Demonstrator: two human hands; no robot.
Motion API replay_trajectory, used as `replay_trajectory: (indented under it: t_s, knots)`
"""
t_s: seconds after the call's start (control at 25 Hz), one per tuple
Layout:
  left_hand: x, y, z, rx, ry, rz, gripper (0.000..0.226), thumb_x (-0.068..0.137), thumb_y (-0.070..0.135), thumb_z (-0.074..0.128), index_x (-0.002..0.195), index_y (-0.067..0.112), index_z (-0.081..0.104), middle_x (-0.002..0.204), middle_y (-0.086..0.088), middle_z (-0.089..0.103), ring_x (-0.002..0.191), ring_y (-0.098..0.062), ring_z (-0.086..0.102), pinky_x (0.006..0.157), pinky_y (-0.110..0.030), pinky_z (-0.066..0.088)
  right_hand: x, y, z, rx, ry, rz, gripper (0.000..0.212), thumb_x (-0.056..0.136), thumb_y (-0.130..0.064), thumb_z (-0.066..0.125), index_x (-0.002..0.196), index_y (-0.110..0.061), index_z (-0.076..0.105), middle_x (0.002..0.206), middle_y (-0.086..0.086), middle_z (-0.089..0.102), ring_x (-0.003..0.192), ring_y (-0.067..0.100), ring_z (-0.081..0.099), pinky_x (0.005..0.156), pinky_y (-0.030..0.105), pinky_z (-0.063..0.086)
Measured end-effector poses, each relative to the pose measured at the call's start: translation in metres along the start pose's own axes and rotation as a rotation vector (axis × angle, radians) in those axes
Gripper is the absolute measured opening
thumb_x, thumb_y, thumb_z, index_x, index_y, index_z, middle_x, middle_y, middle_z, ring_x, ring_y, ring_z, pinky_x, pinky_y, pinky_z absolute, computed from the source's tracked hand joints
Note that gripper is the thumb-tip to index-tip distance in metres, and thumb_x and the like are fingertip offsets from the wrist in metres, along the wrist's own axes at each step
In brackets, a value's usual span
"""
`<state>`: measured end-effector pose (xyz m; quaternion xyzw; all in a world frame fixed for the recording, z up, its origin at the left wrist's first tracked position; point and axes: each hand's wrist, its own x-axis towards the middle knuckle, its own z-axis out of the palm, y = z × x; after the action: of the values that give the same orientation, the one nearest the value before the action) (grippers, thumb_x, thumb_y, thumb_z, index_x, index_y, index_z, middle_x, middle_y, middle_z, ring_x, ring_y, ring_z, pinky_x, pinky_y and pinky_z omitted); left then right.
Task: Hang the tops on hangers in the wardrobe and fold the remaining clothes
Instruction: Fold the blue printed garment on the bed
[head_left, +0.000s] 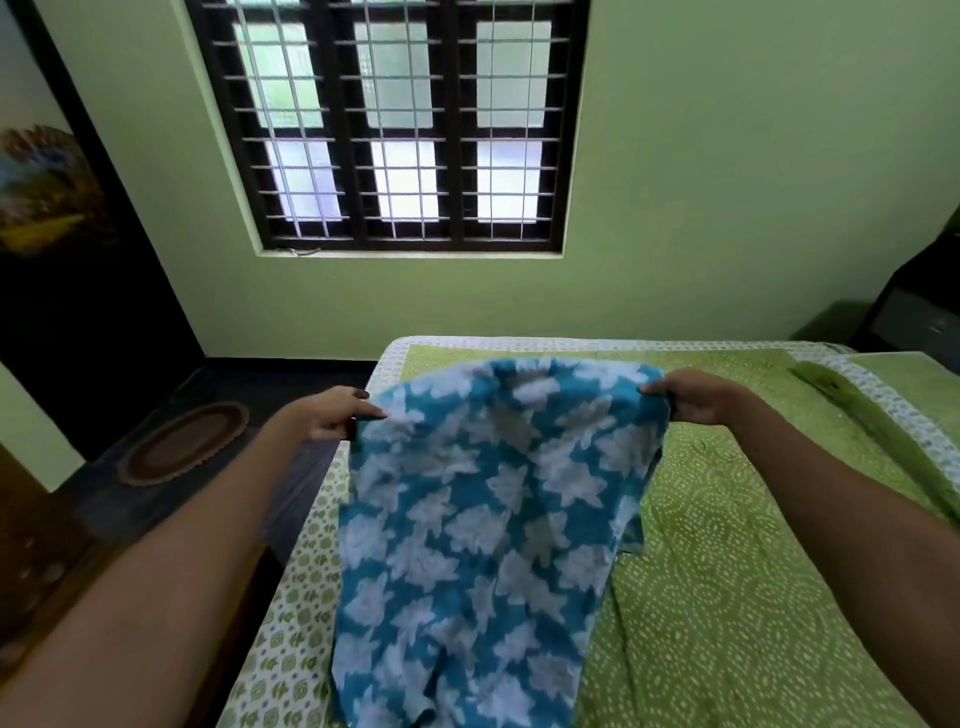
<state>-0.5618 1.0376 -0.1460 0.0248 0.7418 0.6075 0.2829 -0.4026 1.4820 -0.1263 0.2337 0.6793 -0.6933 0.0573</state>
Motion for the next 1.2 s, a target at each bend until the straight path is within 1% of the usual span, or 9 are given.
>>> replay_trajectory:
  t_s: [0.12,0.24,0.32,0.44,0.76,0.96,1.04,1.12,1.2]
  knots:
    - [0.001,0.009,0.001,-0.204,0.172,0.090,0.049,0.085,-0.003,0.059,0.130,0.008,0.042,0.090,-0.008,0.060,0.075,-0.014,0.060,0.055,-0.021,0.052,0.005,-0.003,-0.012,0.043,0.134,-0.038,0.015,0.093,-0.006,0.049,0.093,0.002,0.062,0.083,0.014,0.066,0.066,0.021,0.063,0.048,0.023,0.053]
    - [-0.005,0.025,0.002,-0.556,0.042,0.237,0.033,0.081,0.001,0.063,0.102,0.023,0.049,0.072,0.000,0.065,0.059,-0.005,0.063,0.049,-0.015,0.050,0.002,-0.007,-0.023,0.329,0.077,-0.185,0.023,0.093,-0.006,0.046,0.086,-0.008,0.068,0.080,0.006,0.070,0.067,0.015,0.067,0.057,0.022,0.055]
    - [-0.006,0.023,0.004,-0.329,-0.074,0.155,0.042,0.075,0.001,0.069,0.108,0.018,0.050,0.088,-0.004,0.067,0.071,-0.010,0.066,0.054,-0.018,0.053,0.002,0.005,-0.020,0.182,0.035,-0.119,0.016,0.090,0.002,0.050,0.095,-0.004,0.063,0.088,0.010,0.067,0.069,0.016,0.068,0.059,0.024,0.057]
    - [0.005,0.015,0.002,-0.160,0.125,0.149,0.035,0.087,-0.007,0.056,0.116,0.010,0.048,0.101,-0.014,0.060,0.078,-0.014,0.062,0.053,-0.016,0.053,0.008,0.015,-0.019,0.110,0.222,-0.097,0.022,0.088,0.008,0.052,0.106,-0.004,0.053,0.087,0.012,0.056,0.059,0.015,0.064,0.047,0.020,0.052]
    - [0.009,0.030,0.010,-0.230,0.267,0.267,0.024,0.088,-0.014,0.048,0.091,0.006,0.061,0.056,0.003,0.068,0.051,-0.005,0.063,0.058,-0.014,0.054,0.001,0.000,-0.022,0.146,0.266,-0.190,0.038,0.092,0.011,0.040,0.126,0.001,0.052,0.087,0.006,0.058,0.072,0.016,0.057,0.060,0.020,0.050]
    - [-0.001,0.039,0.009,-0.155,0.284,0.336,0.046,0.084,-0.019,0.048,0.128,-0.003,0.050,0.112,-0.016,0.058,0.087,-0.019,0.058,0.080,-0.021,0.053,0.000,-0.002,-0.025,0.125,0.360,-0.216,0.037,0.093,0.010,0.037,0.124,-0.001,0.054,0.090,0.006,0.058,0.073,0.014,0.052,0.065,0.022,0.044]
    - [-0.005,0.048,0.006,-0.195,0.265,0.372,0.049,0.084,-0.016,0.052,0.129,0.002,0.048,0.114,-0.018,0.057,0.098,-0.023,0.057,0.091,-0.030,0.051,-0.002,-0.007,-0.029,0.156,0.395,-0.238,0.032,0.092,0.010,0.038,0.109,-0.004,0.062,0.081,0.004,0.059,0.074,0.015,0.051,0.062,0.020,0.044]
    - [-0.011,0.051,0.008,-0.198,0.222,0.345,0.050,0.083,-0.015,0.055,0.124,0.013,0.047,0.098,-0.017,0.058,0.089,-0.023,0.059,0.080,-0.028,0.056,-0.003,-0.009,-0.033,0.177,0.421,-0.250,0.031,0.092,0.010,0.039,0.093,-0.009,0.063,0.076,0.002,0.062,0.073,0.015,0.051,0.056,0.017,0.046]
    - [-0.015,0.046,0.014,-0.086,0.219,0.284,0.037,0.084,-0.014,0.055,0.109,0.013,0.051,0.082,-0.013,0.059,0.077,-0.019,0.056,0.064,-0.019,0.055,-0.006,-0.008,-0.035,0.136,0.422,-0.239,0.031,0.092,0.010,0.039,0.103,-0.006,0.063,0.081,0.003,0.059,0.071,0.013,0.051,0.058,0.018,0.045]
